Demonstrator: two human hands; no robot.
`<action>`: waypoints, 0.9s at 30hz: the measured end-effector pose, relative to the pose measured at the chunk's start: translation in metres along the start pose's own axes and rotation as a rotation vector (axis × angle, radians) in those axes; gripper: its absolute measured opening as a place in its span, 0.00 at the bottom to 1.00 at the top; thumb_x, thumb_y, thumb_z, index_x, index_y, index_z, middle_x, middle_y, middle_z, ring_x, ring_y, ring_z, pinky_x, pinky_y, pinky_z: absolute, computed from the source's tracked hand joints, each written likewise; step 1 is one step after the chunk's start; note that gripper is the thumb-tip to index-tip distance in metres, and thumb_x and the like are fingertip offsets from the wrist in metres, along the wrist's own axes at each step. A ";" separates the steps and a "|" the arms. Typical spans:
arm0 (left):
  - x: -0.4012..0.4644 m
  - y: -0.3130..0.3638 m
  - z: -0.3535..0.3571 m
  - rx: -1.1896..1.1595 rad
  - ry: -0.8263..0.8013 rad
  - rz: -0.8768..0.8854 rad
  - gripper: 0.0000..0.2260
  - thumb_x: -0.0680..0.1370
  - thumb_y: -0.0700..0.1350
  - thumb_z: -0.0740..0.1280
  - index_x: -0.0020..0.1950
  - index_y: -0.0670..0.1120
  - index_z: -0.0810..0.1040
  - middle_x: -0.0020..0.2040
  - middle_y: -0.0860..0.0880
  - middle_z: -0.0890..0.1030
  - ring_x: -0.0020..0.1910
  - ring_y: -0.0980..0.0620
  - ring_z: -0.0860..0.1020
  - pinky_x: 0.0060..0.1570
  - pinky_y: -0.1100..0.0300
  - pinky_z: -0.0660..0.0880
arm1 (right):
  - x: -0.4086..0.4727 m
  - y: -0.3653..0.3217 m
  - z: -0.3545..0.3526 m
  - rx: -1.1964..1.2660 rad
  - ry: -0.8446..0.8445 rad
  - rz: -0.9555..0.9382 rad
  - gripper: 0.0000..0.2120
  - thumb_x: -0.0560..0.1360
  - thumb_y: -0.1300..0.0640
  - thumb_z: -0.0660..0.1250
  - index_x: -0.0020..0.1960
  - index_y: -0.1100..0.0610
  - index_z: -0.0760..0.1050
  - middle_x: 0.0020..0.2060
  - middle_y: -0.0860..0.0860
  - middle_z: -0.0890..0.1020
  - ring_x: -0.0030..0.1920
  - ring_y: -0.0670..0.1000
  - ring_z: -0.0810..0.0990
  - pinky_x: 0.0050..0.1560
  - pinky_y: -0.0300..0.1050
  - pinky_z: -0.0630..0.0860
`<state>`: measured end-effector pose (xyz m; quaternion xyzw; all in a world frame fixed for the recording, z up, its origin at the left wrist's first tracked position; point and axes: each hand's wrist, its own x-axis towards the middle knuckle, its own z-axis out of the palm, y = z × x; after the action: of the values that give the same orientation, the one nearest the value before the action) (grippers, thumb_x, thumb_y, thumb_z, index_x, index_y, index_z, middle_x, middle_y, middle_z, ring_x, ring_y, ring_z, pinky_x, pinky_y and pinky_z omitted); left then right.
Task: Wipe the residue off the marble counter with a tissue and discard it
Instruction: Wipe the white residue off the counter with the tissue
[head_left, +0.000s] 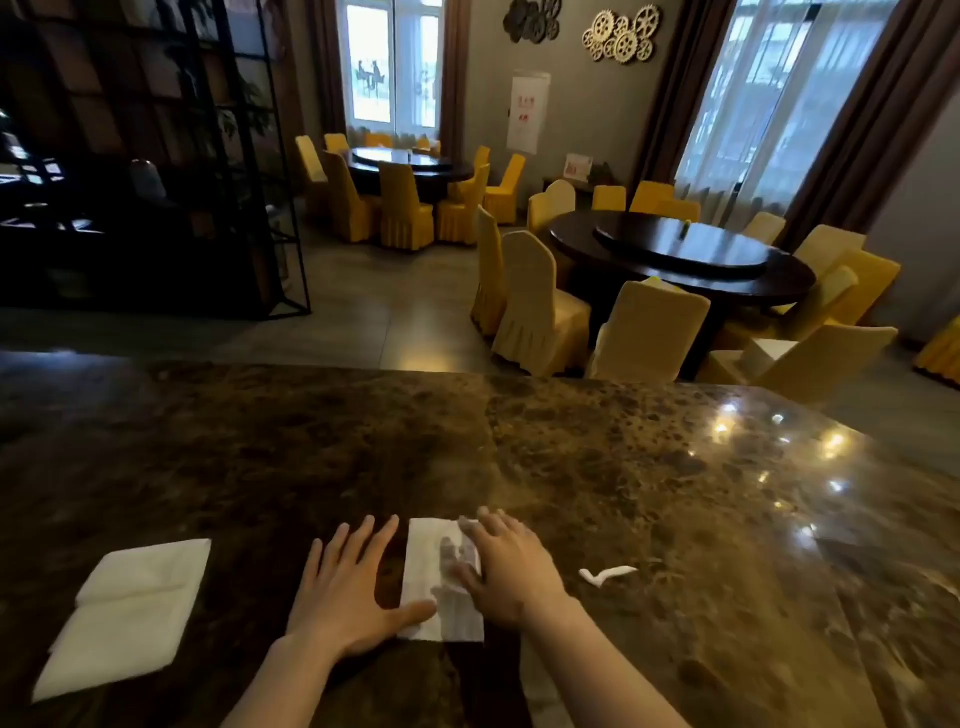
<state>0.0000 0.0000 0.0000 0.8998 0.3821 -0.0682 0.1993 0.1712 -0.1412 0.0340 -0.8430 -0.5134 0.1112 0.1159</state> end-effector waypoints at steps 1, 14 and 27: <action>-0.003 -0.005 0.002 0.005 -0.017 0.016 0.58 0.60 0.87 0.55 0.81 0.62 0.36 0.84 0.54 0.38 0.82 0.47 0.36 0.80 0.42 0.35 | 0.000 -0.007 0.007 -0.005 -0.013 -0.053 0.28 0.81 0.42 0.59 0.78 0.47 0.58 0.79 0.51 0.60 0.79 0.55 0.54 0.78 0.55 0.54; -0.017 -0.022 0.022 0.063 -0.142 0.070 0.68 0.54 0.89 0.57 0.77 0.55 0.25 0.78 0.54 0.25 0.76 0.49 0.23 0.77 0.42 0.26 | -0.022 -0.010 0.052 -0.107 0.164 -0.247 0.10 0.81 0.56 0.61 0.60 0.53 0.77 0.63 0.48 0.77 0.67 0.49 0.72 0.55 0.45 0.78; 0.022 0.072 0.042 -0.026 -0.016 0.194 0.65 0.58 0.89 0.51 0.77 0.52 0.24 0.79 0.55 0.26 0.77 0.52 0.25 0.79 0.45 0.29 | -0.075 0.134 -0.050 1.186 0.871 0.839 0.12 0.82 0.60 0.63 0.44 0.51 0.81 0.44 0.52 0.84 0.47 0.53 0.80 0.51 0.52 0.77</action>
<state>0.0681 -0.0478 -0.0227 0.9293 0.2924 -0.0508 0.2199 0.2656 -0.2721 0.0449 -0.7308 0.0759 0.0612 0.6756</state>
